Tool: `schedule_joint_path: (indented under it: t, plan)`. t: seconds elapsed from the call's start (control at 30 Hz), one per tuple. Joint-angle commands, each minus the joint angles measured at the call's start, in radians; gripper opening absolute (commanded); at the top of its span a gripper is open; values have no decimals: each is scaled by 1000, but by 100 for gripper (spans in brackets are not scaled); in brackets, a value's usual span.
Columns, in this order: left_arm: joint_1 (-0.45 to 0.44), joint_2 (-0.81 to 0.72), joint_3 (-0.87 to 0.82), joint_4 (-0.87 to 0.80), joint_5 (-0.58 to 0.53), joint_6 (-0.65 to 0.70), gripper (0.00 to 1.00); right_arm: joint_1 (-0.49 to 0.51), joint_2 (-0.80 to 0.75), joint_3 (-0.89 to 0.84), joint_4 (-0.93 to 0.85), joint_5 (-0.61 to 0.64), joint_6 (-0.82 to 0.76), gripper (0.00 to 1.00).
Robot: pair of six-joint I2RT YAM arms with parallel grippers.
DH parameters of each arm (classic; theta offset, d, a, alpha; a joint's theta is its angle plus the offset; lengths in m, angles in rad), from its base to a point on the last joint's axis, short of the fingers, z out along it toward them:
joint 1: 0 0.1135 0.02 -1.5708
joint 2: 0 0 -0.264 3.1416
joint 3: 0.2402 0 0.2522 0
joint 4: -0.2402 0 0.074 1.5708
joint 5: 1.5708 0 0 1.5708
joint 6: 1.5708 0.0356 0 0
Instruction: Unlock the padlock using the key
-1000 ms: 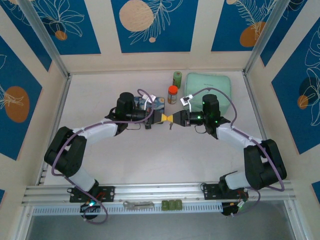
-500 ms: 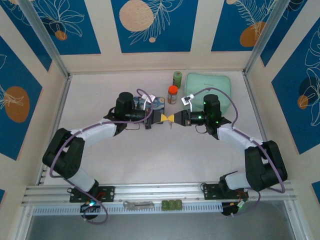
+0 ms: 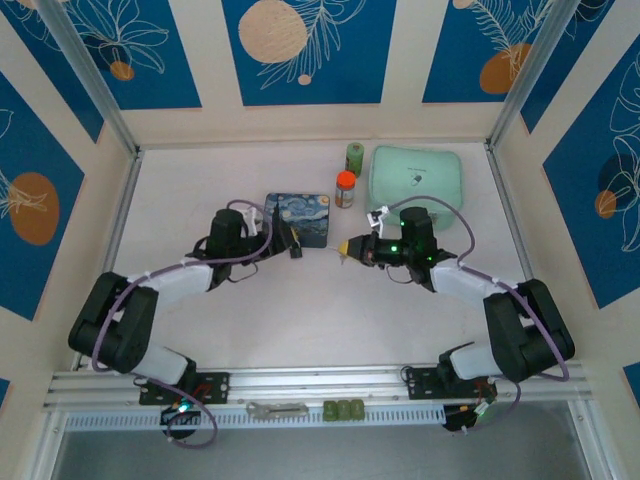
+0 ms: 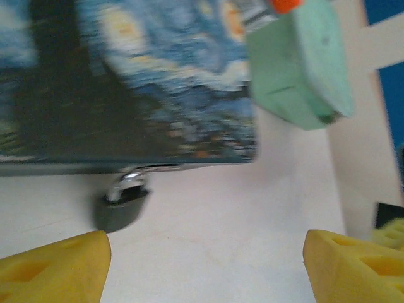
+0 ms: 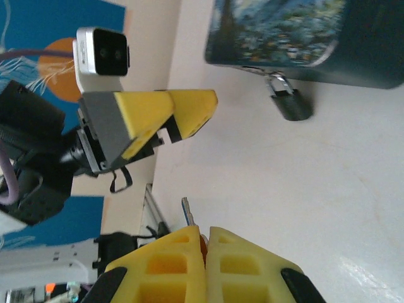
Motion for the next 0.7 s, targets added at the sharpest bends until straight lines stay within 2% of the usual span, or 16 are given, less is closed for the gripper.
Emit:
schedule_joint_path:
  t: [0.0,0.17,0.3,0.53,0.67]
  plan:
    - [-1,64,-12,71,-105,22,78,30,12,-9,-9,121,44,0]
    - [-13,164,12,155,-132,41,72,35,26,12,-11,122,54,0]
    - [-32,241,32,232,-105,50,67,35,23,9,-11,131,57,0]
    - [-70,338,51,332,-40,-4,62,32,34,10,-2,128,67,0]
    - [-79,392,58,367,-27,-55,53,32,36,19,-3,126,70,0]
